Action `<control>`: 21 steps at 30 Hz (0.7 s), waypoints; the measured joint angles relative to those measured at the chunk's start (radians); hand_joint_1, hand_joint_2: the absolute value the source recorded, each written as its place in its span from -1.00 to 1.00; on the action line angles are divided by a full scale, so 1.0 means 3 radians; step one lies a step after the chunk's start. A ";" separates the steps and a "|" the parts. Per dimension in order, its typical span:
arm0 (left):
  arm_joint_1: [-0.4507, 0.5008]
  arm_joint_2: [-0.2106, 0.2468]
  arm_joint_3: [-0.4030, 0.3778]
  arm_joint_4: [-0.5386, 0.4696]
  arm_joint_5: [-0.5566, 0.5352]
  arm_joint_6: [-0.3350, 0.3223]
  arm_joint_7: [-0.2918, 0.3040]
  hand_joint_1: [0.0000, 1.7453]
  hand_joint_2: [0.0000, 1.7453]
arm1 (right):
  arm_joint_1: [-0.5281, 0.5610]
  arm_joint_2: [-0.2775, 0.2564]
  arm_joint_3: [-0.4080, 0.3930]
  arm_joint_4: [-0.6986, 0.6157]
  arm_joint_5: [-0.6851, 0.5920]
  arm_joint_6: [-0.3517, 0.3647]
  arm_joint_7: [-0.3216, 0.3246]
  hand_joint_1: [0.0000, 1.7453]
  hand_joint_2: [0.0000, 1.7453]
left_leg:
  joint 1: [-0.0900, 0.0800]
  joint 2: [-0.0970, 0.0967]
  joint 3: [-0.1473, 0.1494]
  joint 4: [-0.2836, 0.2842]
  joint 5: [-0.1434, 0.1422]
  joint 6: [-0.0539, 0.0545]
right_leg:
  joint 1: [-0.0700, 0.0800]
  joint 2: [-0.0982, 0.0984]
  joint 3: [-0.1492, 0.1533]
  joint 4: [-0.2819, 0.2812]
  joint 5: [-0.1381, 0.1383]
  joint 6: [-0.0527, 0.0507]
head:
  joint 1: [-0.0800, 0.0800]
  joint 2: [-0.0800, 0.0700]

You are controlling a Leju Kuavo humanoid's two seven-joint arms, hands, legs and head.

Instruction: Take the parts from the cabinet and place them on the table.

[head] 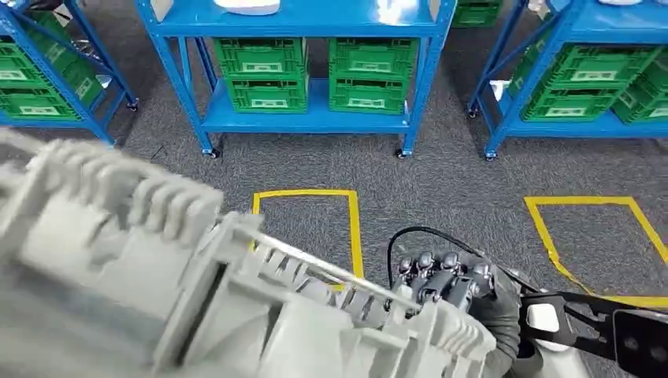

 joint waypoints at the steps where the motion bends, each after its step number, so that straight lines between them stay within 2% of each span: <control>1: 0.0000 0.0003 0.0022 -0.0004 -0.0013 0.0000 -0.0003 -1.00 1.00 | 0.0020 0.0001 -0.0017 0.0003 0.0000 0.0000 -0.0011 0.98 1.00 | -0.0019 -0.0009 -0.0009 -0.0008 0.0033 -0.0022 | -0.0023 -0.0002 -0.0031 -0.0015 0.0044 -0.0031 | -0.0004 0.0000; 2: 0.0002 0.0000 0.0039 -0.0015 -0.0029 -0.0001 -0.0006 -1.00 1.00 | 0.0023 0.0001 -0.0033 0.0006 0.0001 0.0000 -0.0020 0.98 1.00 | -0.0001 -0.0020 -0.0049 0.0024 -0.0054 -0.0041 | -0.0050 -0.0024 -0.0059 -0.0016 0.0084 -0.0047 | 0.0010 0.0000; 3: 0.0007 -0.0003 0.0046 -0.0017 -0.0042 -0.0001 -0.0006 -1.00 1.00 | 0.0035 0.0003 -0.0046 0.0010 0.0003 0.0000 -0.0028 0.98 1.00 | 0.0015 -0.0020 -0.0098 0.0154 -0.0252 -0.0067 | -0.0054 -0.0020 -0.0098 -0.0015 0.0122 -0.0087 | -0.0006 0.0000; 4: 0.0006 0.0003 0.0053 -0.0017 -0.0042 -0.0001 -0.0006 -1.00 1.00 | 0.0049 0.0003 -0.0058 0.0015 0.0004 0.0000 -0.0030 0.98 1.00 | 0.0039 -0.0019 -0.0161 0.0398 -0.0478 -0.0098 | -0.0054 -0.0023 -0.0143 -0.0013 0.0161 -0.0088 | -0.0024 0.0000; 5: 0.0006 0.0010 0.0065 -0.0018 -0.0042 -0.0001 -0.0006 -1.00 1.00 | 0.0060 0.0003 -0.0062 0.0017 0.0005 0.0000 -0.0030 0.98 1.00 | 0.0059 -0.0019 -0.0231 0.0672 -0.0659 -0.0120 | -0.0053 -0.0024 -0.0187 -0.0008 0.0199 -0.0087 | -0.0018 0.0000; 6: 0.0004 0.0013 0.0069 -0.0018 -0.0042 -0.0001 -0.0006 -1.00 1.00 | 0.0069 0.0003 -0.0069 0.0020 0.0005 0.0000 -0.0030 0.98 1.00 | 0.0071 -0.0019 -0.0277 0.0932 -0.0765 -0.0139 | -0.0053 -0.0024 -0.0222 0.0007 0.0234 -0.0081 | -0.0023 0.0000; 7: 0.0002 0.0011 0.0072 -0.0018 -0.0042 -0.0003 -0.0006 -1.00 1.00 | 0.0079 0.0003 -0.0074 0.0024 0.0005 0.0000 -0.0030 0.98 1.00 | 0.0086 -0.0018 -0.0283 0.1116 -0.0763 -0.0156 | -0.0056 -0.0023 -0.0286 0.0032 0.0265 -0.0070 | -0.0024 0.0000; 8: 0.0001 0.0013 0.0075 -0.0018 -0.0043 -0.0004 -0.0006 -1.00 1.00 | 0.0089 0.0001 -0.0079 0.0025 0.0006 0.0000 -0.0030 0.98 1.00 | 0.0103 -0.0018 -0.0215 0.1129 -0.0679 -0.0167 | -0.0060 -0.0024 -0.0347 0.0060 0.0290 -0.0059 | -0.0025 0.0000; 9: -0.0002 0.0013 0.0077 -0.0019 -0.0043 -0.0009 -0.0006 -1.00 1.00 | 0.0096 0.0003 -0.0085 0.0027 0.0011 0.0000 -0.0034 0.98 1.00 | 0.0118 -0.0018 -0.0079 0.1002 -0.0570 -0.0172 | -0.0065 -0.0024 -0.0405 0.0092 0.0305 -0.0043 | -0.0025 0.0000; 10: -0.0005 0.0013 0.0079 -0.0031 -0.0046 -0.0019 -0.0006 -1.00 1.00 | 0.0103 0.0003 -0.0089 0.0027 0.0017 0.0000 -0.0041 0.98 1.00 | 0.0126 -0.0018 0.0123 0.0756 -0.0478 -0.0174 | -0.0072 -0.0022 -0.0456 0.0127 0.0320 -0.0037 | -0.0024 0.0000; 11: -0.0006 0.0013 0.0083 -0.0050 -0.0049 -0.0031 -0.0006 -1.00 1.00 | 0.0109 0.0004 -0.0097 0.0027 0.0020 0.0004 -0.0050 0.98 1.00 | 0.0133 -0.0019 0.0363 0.0441 -0.0456 -0.0175 | -0.0075 -0.0021 -0.0492 0.0160 0.0332 -0.0019 | -0.0027 0.0000; 12: -0.0017 0.0013 0.0085 -0.0066 -0.0056 -0.0042 -0.0006 -1.00 1.00 | 0.0119 0.0010 -0.0113 0.0025 0.0024 0.0008 -0.0062 0.98 1.00 | 0.0122 -0.0031 0.0533 0.0182 -0.0606 -0.0176 | -0.0065 -0.0020 -0.0523 0.0174 0.0350 0.0007 | -0.0029 0.0000; 13: -0.0020 0.0018 0.0098 -0.0089 -0.0062 -0.0056 -0.0005 -1.00 1.00 | 0.0120 0.0013 -0.0123 0.0027 0.0024 0.0014 -0.0074 0.98 1.00 | 0.0104 -0.0043 0.0601 0.0049 -0.0629 -0.0154 | -0.0061 -0.0023 -0.0535 0.0181 0.0372 0.0037 | -0.0020 0.0000; 15: -0.0031 0.0018 0.0122 -0.0121 -0.0072 -0.0083 -0.0006 -1.00 1.00 | 0.0120 0.0020 -0.0130 0.0031 0.0022 0.0033 -0.0084 0.98 1.00 | 0.0081 -0.0042 0.0563 0.0049 -0.0618 -0.0122 | -0.0074 -0.0029 -0.0567 0.0174 0.0435 0.0084 | -0.0024 0.0000; 16: -0.0028 0.0020 0.0133 -0.0142 -0.0086 -0.0099 -0.0005 -1.00 1.00 | 0.0127 0.0029 -0.0136 0.0033 0.0015 0.0036 -0.0085 0.98 1.00 | 0.0070 -0.0039 0.0539 0.0048 -0.0588 -0.0083 | -0.0080 -0.0027 -0.0576 0.0163 0.0468 0.0112 | -0.0022 0.0000; 17: -0.0030 0.0019 0.0149 -0.0162 -0.0102 -0.0109 -0.0006 -1.00 1.00 | 0.0131 0.0029 -0.0144 0.0039 0.0005 0.0034 -0.0077 0.98 1.00 | 0.0092 -0.0022 0.0497 0.0001 -0.0538 -0.0034 | -0.0081 -0.0027 -0.0604 0.0183 0.0448 0.0121 | -0.0019 0.0000; 18: -0.0042 0.0017 0.0155 -0.0179 -0.0112 -0.0122 -0.0011 -1.00 1.00 | 0.0134 0.0031 -0.0153 0.0045 -0.0022 0.0029 -0.0060 0.98 1.00 | 0.0085 -0.0009 0.0466 0.0003 -0.0494 0.0006 | -0.0086 -0.0016 -0.0667 0.0274 0.0315 0.0087 | -0.0017 0.0000; 19: -0.0045 0.0020 0.0159 -0.0198 -0.0116 -0.0137 -0.0020 -1.00 1.00 | 0.0138 0.0033 -0.0165 0.0047 -0.0051 0.0019 -0.0019 0.98 1.00 | 0.0080 -0.0008 0.0412 0.0006 -0.0451 0.0029 | -0.0085 -0.0013 -0.0739 0.0474 0.0131 0.0047 | -0.0005 0.0000; 20: -0.0045 0.0023 0.0164 -0.0214 -0.0128 -0.0141 -0.0029 -1.00 1.00 | 0.0147 0.0034 -0.0173 0.0051 -0.0075 0.0005 0.0013 0.98 1.00 | 0.0070 -0.0008 0.0359 0.0006 -0.0410 0.0035 | -0.0084 -0.0009 -0.0810 0.0736 -0.0048 0.0025 | 0.0003 0.0000; 21: -0.0046 0.0023 0.0169 -0.0221 -0.0141 -0.0146 -0.0031 -1.00 1.00 | 0.0155 0.0036 -0.0178 0.0056 -0.0090 0.0003 0.0032 0.98 1.00 | 0.0054 -0.0008 0.0308 0.0009 -0.0368 0.0041 | -0.0083 -0.0008 -0.0867 0.1001 -0.0182 0.0017 | 0.0004 0.0000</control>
